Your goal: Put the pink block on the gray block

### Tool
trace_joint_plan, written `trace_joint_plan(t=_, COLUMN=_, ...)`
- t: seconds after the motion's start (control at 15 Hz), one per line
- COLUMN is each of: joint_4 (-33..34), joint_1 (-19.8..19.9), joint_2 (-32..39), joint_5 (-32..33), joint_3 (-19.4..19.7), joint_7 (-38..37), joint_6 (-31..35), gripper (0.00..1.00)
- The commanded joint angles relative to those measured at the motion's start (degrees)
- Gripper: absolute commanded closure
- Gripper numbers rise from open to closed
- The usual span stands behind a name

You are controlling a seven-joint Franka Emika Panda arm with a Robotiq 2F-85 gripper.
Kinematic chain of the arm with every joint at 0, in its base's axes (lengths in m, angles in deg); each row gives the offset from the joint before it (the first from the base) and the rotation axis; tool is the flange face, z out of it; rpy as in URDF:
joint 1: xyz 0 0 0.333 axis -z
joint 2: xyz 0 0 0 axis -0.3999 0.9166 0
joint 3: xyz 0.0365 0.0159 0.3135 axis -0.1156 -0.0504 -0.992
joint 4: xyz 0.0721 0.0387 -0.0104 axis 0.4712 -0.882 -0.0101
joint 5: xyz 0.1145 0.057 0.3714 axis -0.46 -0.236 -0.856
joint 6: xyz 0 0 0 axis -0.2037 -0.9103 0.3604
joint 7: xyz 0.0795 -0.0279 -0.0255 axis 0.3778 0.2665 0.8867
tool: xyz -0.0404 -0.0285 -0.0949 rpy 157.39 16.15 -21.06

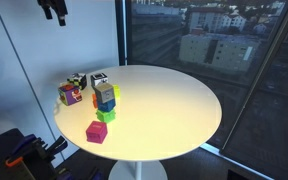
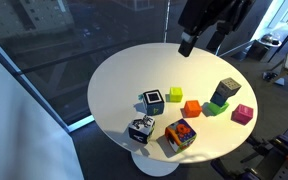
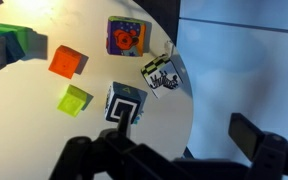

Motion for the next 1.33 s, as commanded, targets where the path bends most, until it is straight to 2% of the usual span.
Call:
trace_joint_plan(t=0.0, joint_4=-0.8, joint_1=1.3, joint_2=-2.3, joint_5=3.0, joint_3=0.5, joint_7=-1.5, joint_6=-3.6, gripper=0.0)
trace_joint_plan(t=0.67, joint_4=-4.7, joint_1=3.8, joint_2=-8.6, joint_5=10.5, joint_3=2.3, joint_7=1.3, joint_6=-14.7, gripper=0.0)
trace_joint_plan(t=1.27, joint_4=-16.0, joint_1=4.6, joint_2=-18.4, joint_5=15.5, joint_3=5.3, joint_7=6.5, joint_6=-12.3, gripper=0.0)
